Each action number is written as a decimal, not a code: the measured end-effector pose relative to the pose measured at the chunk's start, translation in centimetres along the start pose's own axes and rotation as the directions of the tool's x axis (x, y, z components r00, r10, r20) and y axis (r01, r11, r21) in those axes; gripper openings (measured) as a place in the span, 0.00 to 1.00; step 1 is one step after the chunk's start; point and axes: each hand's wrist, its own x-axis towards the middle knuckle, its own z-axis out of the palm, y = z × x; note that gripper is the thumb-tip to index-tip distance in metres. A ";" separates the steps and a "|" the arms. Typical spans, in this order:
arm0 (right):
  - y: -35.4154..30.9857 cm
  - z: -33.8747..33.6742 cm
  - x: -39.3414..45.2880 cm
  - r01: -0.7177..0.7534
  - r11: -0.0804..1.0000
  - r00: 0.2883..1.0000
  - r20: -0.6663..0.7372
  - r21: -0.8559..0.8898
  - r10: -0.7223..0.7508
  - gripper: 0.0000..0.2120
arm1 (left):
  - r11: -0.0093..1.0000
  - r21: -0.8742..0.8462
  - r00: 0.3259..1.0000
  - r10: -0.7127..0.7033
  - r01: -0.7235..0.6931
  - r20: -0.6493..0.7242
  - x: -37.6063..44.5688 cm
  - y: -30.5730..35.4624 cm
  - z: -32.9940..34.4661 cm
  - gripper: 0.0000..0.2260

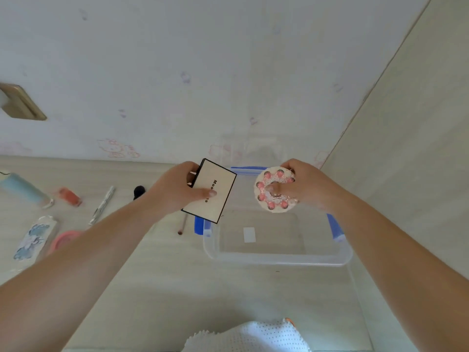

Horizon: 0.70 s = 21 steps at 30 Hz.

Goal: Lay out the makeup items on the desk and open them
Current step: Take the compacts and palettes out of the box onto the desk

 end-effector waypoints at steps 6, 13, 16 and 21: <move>-5.2 4.2 0.0 0.035 0.981 0.997 0.054 0.191 -0.046 0.18 | 0.956 -0.279 0.990 -0.116 0.090 -0.076 -2.4 -4.6 -4.3 0.16; -11.9 10.2 0.4 0.082 0.969 0.989 0.098 0.232 -0.107 0.19 | 0.919 -0.356 0.977 -0.204 0.169 -0.062 -4.7 -11.2 -10.1 0.13; -13.9 12.7 0.6 0.086 0.981 0.989 0.104 0.176 -0.105 0.20 | 0.900 -0.373 0.967 -0.254 0.223 -0.034 -5.6 -14.5 -11.7 0.12; -15.3 17.6 0.1 0.048 0.985 0.987 0.146 0.165 -0.072 0.20 | 0.867 -0.338 0.922 -0.386 0.365 0.004 -6.8 -20.6 -12.2 0.17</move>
